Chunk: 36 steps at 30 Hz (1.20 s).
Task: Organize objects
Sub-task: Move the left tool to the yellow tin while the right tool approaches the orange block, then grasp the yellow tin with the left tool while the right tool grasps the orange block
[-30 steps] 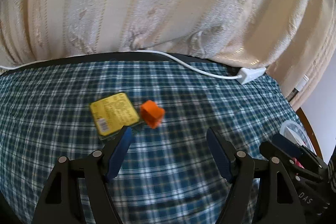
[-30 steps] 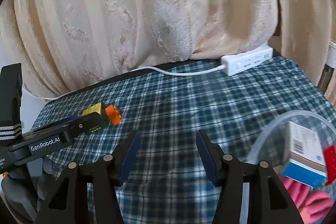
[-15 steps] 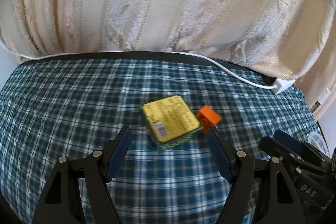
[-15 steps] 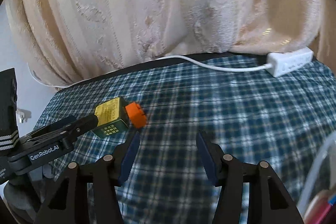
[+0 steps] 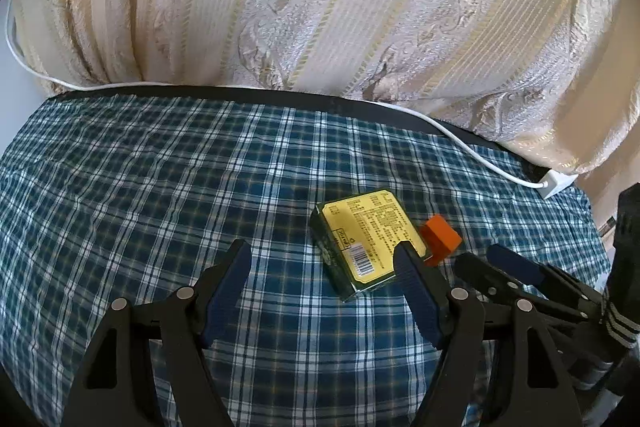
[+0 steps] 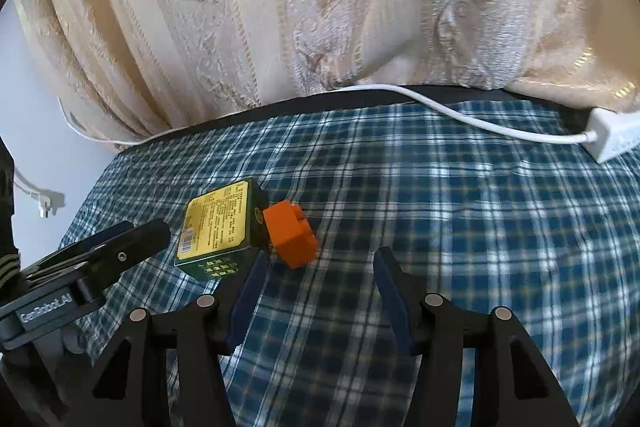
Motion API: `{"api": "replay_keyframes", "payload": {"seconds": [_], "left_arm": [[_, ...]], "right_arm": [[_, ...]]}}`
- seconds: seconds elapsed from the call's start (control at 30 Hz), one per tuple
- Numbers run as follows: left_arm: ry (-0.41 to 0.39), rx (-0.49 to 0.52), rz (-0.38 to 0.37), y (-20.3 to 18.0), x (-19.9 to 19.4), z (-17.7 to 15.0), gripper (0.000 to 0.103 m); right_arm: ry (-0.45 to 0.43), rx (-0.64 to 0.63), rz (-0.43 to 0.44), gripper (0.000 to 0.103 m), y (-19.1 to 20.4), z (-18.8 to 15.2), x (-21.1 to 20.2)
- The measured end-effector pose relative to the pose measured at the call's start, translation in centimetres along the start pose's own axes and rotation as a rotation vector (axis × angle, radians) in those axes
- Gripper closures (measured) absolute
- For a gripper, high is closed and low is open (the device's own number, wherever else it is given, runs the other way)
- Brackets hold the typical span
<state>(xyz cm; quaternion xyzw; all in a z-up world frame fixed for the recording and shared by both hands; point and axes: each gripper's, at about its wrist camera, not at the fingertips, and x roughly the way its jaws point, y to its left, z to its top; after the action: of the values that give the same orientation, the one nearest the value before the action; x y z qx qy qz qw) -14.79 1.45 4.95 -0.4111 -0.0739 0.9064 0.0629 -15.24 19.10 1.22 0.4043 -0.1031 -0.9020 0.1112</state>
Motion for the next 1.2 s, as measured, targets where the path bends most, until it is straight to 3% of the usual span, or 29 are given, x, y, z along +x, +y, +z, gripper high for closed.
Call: {"api": "replay_keyframes", "payload": {"seconds": [0.23,0.57,0.87,1.2], "left_arm": [[0.012,0.000,0.006,0.0,0.4,-0.1,0.028],[0.019,-0.006,0.008,0.2,0.7,-0.1,0.028],[0.029,0.000,0.016,0.1,1.2,-0.3,0.028],[0.040,0.025,0.012,-1.1,1.4,-0.5,0.028]], "right_arm": [[0.039,-0.018,-0.039,0.044,0.3,0.7,2.2],[0.053,-0.076,0.016,0.044,1.4,1.2,3.0],[0.071,-0.112,0.008,0.078,2.1,1.3,3.5],[0.035,-0.082,-0.036,0.078,0.6,0.1,0.6]]}}
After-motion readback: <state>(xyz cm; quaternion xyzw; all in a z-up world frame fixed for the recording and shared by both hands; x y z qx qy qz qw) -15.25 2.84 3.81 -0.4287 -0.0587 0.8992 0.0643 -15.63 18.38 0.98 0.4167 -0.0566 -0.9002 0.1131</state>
